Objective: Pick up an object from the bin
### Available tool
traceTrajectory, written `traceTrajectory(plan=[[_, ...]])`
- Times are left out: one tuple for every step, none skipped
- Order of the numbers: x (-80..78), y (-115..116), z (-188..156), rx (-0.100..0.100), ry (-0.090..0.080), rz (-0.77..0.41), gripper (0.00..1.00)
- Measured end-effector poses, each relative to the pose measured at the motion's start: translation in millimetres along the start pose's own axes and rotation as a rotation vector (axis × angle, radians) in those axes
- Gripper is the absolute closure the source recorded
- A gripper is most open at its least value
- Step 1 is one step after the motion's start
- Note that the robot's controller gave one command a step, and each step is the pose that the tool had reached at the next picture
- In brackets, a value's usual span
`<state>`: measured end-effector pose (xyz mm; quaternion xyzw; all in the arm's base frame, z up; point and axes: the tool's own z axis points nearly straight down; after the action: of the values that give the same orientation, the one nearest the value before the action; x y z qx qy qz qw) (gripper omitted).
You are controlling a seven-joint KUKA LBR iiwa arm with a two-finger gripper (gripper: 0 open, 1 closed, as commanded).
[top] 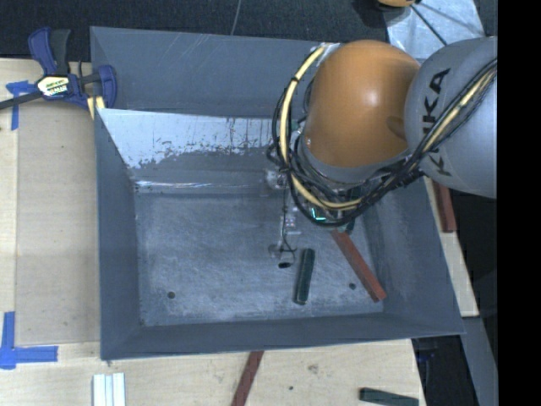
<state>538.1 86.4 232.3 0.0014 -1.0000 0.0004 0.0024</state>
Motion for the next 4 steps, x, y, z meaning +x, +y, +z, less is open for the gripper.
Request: traceTrajectory(plan=[[-1.5,0,-4,-0.002,-0.008,0.002,0.0],[8.9,-10,51,-0.002,-0.013,-0.015,0.0],[-1.2,-63,83,-0.001,-0.005,-0.107,0.0],[-5.5,-68,132,0.003,-0.015,-0.157,0.0]])
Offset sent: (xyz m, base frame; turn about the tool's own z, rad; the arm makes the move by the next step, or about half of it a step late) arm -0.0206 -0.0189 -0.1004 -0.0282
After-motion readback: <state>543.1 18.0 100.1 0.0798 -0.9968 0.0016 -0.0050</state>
